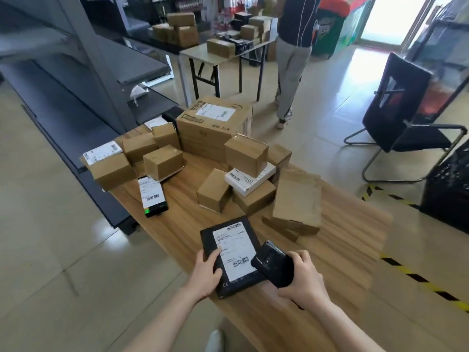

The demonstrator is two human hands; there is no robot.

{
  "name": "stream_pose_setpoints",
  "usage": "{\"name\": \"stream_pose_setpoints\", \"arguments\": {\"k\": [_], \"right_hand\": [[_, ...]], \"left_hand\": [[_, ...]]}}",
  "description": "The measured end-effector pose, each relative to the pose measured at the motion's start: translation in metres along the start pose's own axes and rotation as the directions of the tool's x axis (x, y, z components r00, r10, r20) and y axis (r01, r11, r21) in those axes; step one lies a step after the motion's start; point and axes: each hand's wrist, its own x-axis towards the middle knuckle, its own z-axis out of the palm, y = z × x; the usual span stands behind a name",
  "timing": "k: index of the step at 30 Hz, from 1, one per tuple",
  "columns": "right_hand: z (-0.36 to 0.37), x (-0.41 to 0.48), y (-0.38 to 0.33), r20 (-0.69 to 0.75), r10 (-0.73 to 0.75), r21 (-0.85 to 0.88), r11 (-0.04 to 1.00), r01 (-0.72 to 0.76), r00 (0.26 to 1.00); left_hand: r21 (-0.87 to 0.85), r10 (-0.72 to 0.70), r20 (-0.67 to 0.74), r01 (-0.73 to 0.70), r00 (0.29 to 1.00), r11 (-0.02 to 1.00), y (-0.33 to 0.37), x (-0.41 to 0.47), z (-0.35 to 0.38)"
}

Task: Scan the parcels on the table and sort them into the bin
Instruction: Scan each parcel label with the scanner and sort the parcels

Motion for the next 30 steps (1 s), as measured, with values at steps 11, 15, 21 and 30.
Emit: {"name": "stream_pose_setpoints", "arguments": {"k": [11, 15, 21, 30], "right_hand": [[0.002, -0.01, 0.006, -0.054, 0.15, 0.009, 0.989, -0.15, 0.987], [0.009, -0.011, 0.006, -0.064, 0.212, 0.003, 0.977, -0.213, 0.975], [0.015, -0.012, 0.009, -0.113, 0.274, -0.001, 0.961, -0.276, 0.955], [0.013, -0.01, 0.011, -0.134, 0.267, 0.027, 0.964, -0.266, 0.954]], "left_hand": [[0.651, 0.275, 0.233, -0.36, 0.933, 0.668, 0.028, 0.056, -0.052], [0.654, 0.193, 0.501, -0.515, 0.843, 0.553, 0.048, 0.085, -0.053], [0.655, 0.139, 0.603, -0.587, 0.785, 0.475, 0.059, 0.108, -0.056], [0.575, 0.199, 0.529, -0.521, 0.825, 0.631, 0.025, 0.08, -0.047]]}}
